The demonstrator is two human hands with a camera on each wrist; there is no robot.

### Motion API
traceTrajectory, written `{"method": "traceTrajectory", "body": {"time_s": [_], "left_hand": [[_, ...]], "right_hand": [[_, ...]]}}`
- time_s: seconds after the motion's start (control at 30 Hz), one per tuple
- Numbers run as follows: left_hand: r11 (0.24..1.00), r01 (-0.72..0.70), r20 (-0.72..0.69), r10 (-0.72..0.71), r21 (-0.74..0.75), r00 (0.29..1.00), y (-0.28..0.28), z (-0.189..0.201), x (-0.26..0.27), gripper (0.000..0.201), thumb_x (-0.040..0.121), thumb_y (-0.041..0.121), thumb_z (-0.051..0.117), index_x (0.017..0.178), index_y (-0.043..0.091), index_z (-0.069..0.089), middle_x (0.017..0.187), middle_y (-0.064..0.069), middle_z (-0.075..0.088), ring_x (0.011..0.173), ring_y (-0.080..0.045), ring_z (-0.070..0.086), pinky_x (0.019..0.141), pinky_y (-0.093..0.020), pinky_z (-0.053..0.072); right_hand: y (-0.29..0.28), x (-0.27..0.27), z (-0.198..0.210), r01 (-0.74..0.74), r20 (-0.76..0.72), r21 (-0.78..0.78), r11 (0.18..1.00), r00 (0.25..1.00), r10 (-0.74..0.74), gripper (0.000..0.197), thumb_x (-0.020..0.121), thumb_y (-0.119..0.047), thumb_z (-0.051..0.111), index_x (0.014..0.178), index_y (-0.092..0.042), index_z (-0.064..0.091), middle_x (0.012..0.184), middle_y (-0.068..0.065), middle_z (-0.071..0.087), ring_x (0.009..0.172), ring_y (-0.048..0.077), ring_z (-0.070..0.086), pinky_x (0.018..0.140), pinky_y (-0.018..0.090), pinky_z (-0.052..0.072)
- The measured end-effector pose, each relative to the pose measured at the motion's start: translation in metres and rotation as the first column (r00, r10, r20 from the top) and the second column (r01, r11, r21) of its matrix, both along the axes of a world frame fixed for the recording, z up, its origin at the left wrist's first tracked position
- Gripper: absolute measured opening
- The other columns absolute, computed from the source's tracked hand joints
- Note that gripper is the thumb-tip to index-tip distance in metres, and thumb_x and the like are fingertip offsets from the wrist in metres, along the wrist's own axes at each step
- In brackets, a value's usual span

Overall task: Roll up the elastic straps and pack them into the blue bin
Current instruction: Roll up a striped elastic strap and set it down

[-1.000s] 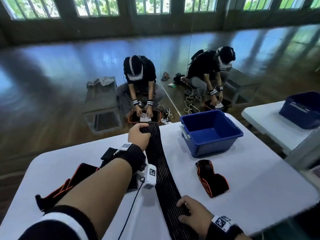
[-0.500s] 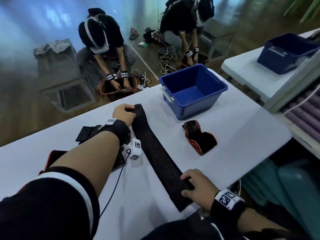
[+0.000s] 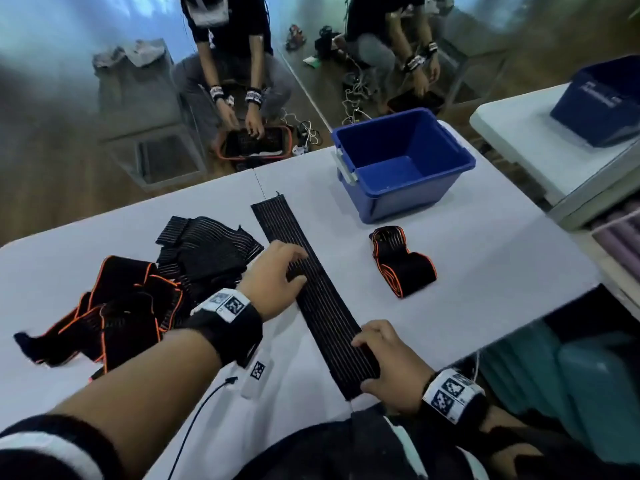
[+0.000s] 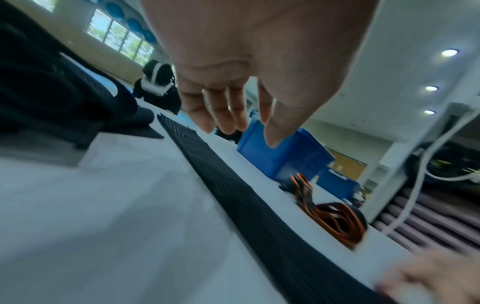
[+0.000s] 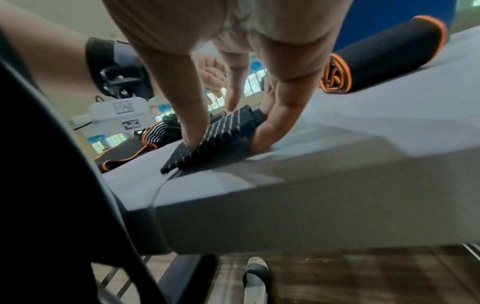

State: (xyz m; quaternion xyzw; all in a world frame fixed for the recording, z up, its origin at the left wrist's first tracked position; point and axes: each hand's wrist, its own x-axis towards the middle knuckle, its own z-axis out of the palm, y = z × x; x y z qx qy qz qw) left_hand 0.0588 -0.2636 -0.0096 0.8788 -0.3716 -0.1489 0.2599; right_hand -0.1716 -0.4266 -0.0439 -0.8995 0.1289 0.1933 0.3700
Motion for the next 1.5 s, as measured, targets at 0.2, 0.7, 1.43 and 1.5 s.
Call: {"method": "traceTrajectory", "body": {"time_s": [0.2,0.7,1.43,1.5], "left_hand": [[0.961,0.252,-0.104,-0.241,0.112,0.965,0.030,-0.017,-0.097,0.038,0.083,0.044,0.075,0.114,0.025,0.061,0.108,0.008,0.053,0.086,-0.006,0.049,0.078,-0.020,0.040],[0.985,0.116,0.065,-0.125,0.131,0.990,0.048,-0.055,-0.182,0.060,0.086,0.050,0.064,0.132,0.013,0.058,0.121,-0.008,0.057,0.100,-0.027,0.056,0.083,-0.044,0.054],[0.993,0.113,0.084,-0.110,-0.025,0.990,0.051,-0.069,-0.202,0.056,0.077,0.030,0.071,0.126,0.012,0.051,0.119,-0.012,0.055,0.105,-0.029,0.056,0.091,-0.036,0.052],[0.993,0.109,0.075,-0.106,-0.049,0.992,0.052,-0.069,-0.203,0.057,0.075,0.026,0.071,0.126,0.012,0.049,0.121,-0.012,0.055,0.106,-0.028,0.055,0.092,-0.034,0.050]], "right_hand": [[0.001,-0.003,-0.003,-0.231,0.119,-0.013,0.973,0.966,0.231,0.070,0.072,0.003,0.064,0.133,-0.026,0.043,0.159,-0.006,-0.003,0.146,0.026,0.027,0.113,0.035,0.039],[-0.013,-0.015,-0.015,-0.365,0.261,-0.207,0.908,0.873,0.411,0.053,0.081,-0.017,0.071,0.132,-0.013,0.057,0.132,0.005,0.053,0.117,0.026,0.050,0.104,0.035,0.043],[-0.006,-0.034,-0.022,-0.372,0.332,-0.253,0.893,0.834,0.441,0.061,0.064,0.005,0.071,0.122,-0.009,0.059,0.119,0.006,0.052,0.106,0.025,0.054,0.086,0.040,0.054],[-0.008,-0.034,-0.023,-0.384,0.341,-0.239,0.892,0.827,0.447,0.061,0.064,0.004,0.071,0.122,-0.009,0.059,0.120,0.006,0.052,0.107,0.024,0.054,0.087,0.040,0.054]]}}
